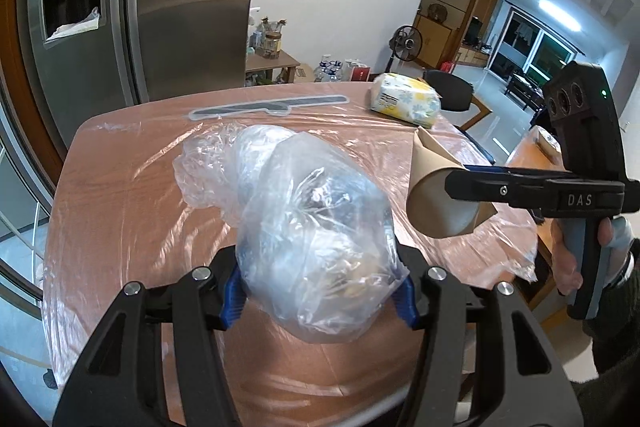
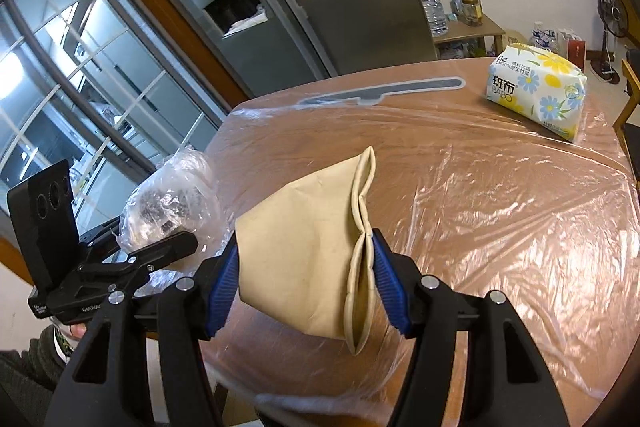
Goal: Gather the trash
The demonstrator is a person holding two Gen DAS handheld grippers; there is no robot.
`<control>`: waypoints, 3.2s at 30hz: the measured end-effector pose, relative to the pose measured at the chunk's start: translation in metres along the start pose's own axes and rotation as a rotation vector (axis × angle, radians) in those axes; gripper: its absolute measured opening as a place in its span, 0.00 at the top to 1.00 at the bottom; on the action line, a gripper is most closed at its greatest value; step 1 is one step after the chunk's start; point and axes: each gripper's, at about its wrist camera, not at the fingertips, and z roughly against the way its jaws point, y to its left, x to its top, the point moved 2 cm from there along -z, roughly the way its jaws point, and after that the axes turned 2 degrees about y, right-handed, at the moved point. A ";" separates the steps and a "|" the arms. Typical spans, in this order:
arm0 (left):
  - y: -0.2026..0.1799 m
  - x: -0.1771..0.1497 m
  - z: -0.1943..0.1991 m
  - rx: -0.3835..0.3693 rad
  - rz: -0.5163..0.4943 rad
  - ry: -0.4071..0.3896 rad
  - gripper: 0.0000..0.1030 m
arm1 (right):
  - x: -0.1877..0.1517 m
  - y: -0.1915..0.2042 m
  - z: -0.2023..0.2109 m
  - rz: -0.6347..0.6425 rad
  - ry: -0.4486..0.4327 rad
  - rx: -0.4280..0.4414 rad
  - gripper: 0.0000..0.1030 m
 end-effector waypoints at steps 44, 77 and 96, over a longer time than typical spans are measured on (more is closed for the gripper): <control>-0.069 -0.202 -0.074 -0.071 -0.182 0.490 0.43 | -0.214 0.029 -0.071 0.179 0.378 -0.105 0.41; 0.157 0.012 -0.050 0.368 0.271 0.034 0.07 | 0.022 -0.158 -0.005 -0.233 -0.083 -0.597 0.04; 0.208 0.031 -0.114 0.481 0.333 0.102 0.02 | 0.056 -0.216 -0.028 -0.259 -0.077 -0.744 0.04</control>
